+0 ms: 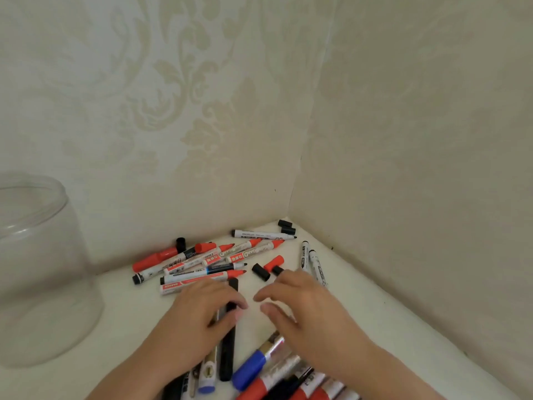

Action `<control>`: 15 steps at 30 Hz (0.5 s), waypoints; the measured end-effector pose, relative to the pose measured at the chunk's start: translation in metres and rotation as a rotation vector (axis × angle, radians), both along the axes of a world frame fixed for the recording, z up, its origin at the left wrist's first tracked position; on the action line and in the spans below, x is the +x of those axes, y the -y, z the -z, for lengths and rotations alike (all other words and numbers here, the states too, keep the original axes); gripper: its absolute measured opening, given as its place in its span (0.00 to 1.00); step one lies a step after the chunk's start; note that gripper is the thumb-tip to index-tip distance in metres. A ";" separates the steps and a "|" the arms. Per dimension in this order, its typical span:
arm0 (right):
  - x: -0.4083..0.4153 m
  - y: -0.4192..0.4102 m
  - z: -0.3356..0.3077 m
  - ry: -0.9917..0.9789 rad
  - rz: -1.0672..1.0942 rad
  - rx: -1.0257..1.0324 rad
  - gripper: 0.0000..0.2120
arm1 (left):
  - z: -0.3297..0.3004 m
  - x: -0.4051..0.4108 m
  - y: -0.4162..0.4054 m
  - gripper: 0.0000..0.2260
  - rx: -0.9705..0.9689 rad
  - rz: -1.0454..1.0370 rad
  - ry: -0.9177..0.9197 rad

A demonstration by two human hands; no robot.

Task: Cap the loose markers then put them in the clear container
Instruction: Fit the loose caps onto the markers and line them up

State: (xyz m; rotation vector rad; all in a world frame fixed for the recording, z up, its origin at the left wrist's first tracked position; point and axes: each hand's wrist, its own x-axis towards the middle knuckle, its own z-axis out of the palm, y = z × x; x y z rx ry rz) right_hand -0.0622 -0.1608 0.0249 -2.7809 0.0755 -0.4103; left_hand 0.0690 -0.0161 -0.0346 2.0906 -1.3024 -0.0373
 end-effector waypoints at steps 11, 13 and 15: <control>-0.004 0.128 0.024 -0.236 0.221 -0.218 0.25 | -0.002 -0.005 0.002 0.09 0.058 -0.034 0.042; 0.001 0.125 0.026 -0.178 0.129 -0.399 0.25 | -0.004 -0.006 0.002 0.10 0.052 -0.029 0.058; 0.003 0.123 0.029 -0.110 0.059 -0.552 0.23 | -0.005 -0.007 0.002 0.10 0.051 -0.023 0.070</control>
